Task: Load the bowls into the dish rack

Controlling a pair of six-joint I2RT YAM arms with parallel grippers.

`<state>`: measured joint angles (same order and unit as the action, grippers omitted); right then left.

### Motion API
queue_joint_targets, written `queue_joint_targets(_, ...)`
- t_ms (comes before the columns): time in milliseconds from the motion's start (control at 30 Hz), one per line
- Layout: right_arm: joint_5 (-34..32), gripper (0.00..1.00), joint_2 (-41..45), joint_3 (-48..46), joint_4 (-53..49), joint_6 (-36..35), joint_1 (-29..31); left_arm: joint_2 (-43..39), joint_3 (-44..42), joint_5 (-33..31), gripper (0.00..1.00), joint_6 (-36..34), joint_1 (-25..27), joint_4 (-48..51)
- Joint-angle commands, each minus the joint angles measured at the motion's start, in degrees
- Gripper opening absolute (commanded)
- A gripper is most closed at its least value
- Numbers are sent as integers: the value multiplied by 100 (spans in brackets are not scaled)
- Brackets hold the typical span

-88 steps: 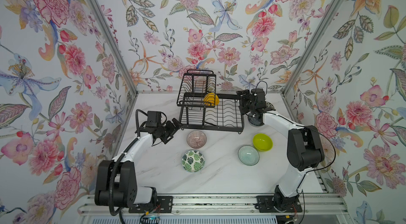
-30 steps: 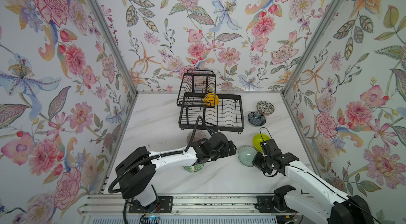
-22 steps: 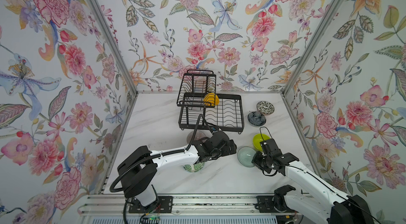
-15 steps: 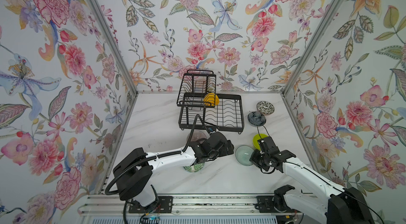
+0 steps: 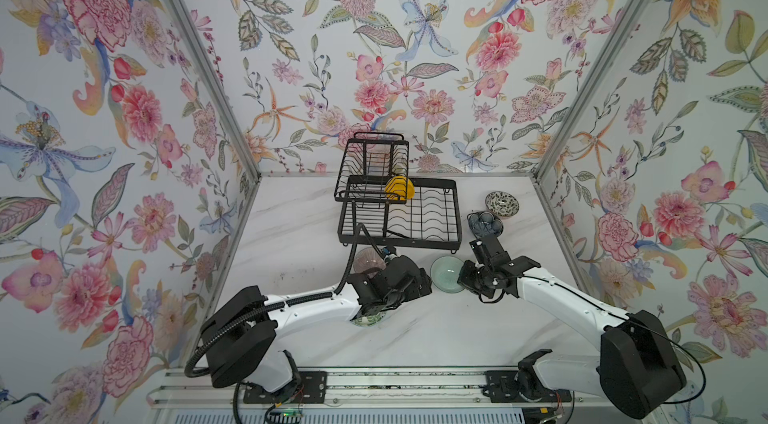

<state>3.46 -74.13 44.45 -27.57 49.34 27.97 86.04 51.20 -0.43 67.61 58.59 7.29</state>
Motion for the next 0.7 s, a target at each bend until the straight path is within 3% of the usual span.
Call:
queue_joint_targets(0, -353, 0, 17, 401, 117, -232, 246, 142, 252, -28, 99, 86, -140, 184)
queue_joint_targets(333, -751, 0, 79, 544, 166, -152, 823, 459, 572, 301, 95, 158, -488, 125)
queue_joint_targets(667, -995, 0, 556, 501, 310, -196, 894, 749, 1041, 189, 52, -21, -505, 597)
